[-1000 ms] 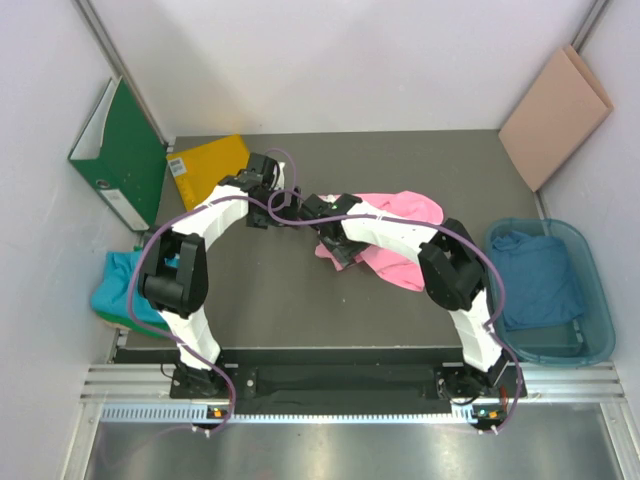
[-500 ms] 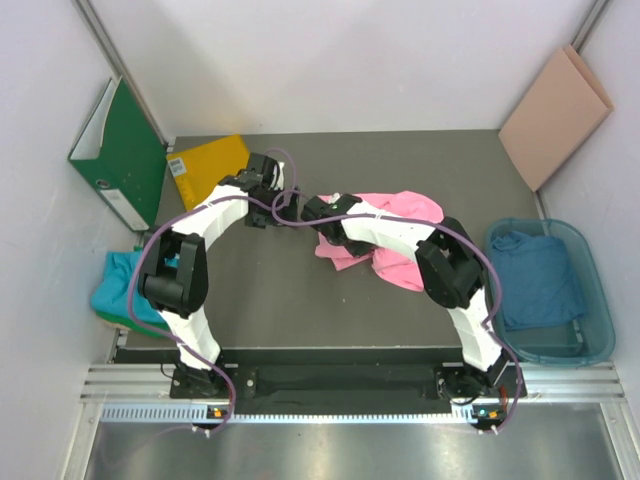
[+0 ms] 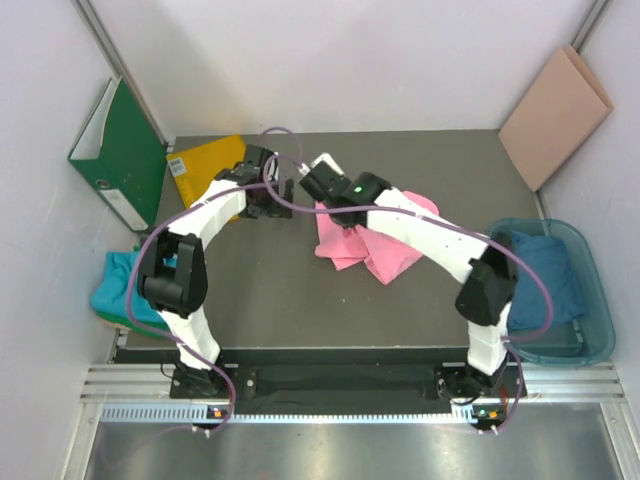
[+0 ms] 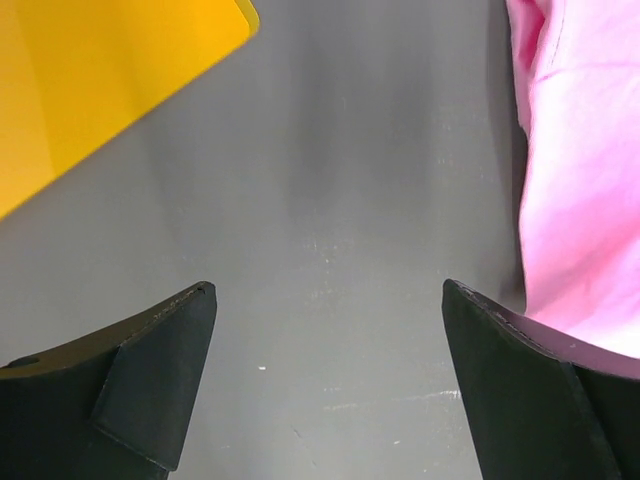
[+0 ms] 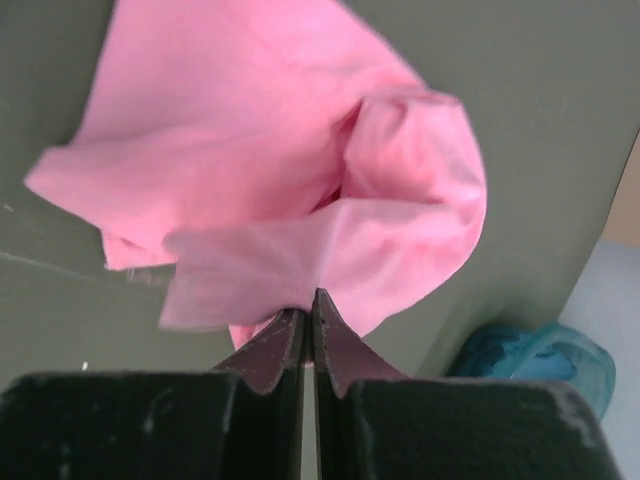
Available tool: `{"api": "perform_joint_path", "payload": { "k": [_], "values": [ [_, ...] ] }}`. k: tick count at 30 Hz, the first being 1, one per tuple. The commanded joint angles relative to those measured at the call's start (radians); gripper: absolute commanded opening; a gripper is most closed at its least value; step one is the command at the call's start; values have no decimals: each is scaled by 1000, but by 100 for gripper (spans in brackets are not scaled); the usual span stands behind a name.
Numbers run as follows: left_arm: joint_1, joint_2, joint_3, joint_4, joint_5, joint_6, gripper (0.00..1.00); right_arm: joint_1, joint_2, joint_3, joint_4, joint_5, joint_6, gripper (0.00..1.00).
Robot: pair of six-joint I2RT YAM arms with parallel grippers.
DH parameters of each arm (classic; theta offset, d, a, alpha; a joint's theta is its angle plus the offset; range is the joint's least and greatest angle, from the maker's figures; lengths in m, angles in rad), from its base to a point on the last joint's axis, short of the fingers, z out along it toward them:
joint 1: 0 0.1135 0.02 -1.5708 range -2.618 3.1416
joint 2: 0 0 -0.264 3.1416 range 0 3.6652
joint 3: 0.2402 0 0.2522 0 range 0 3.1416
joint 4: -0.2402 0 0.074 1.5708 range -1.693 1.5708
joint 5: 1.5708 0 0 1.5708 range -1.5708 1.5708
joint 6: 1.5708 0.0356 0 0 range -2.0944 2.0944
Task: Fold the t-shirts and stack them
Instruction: Flatten out the tshirt
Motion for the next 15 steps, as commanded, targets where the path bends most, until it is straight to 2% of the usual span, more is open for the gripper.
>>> {"api": "perform_joint_path", "payload": {
  "k": [1, 3, 9, 13, 15],
  "values": [
    [0, 7, 31, -7, -12, -4, 99, -49, -200, -1, 170, 18, -38, 0],
    [-2, 11, 31, -7, -8, -4, 99, -102, -266, -41, 174, 47, -22, 0],
    [-2, 13, 29, -5, 17, -7, 99, -401, -410, -245, 158, 167, 5, 0],
    [-5, 16, 26, 7, 133, -17, 99, -578, -413, -332, 146, 306, 2, 0],
    [-5, 17, 17, 28, 193, -16, 99, -618, -404, -345, 155, 326, -5, 0]
  ]
}}
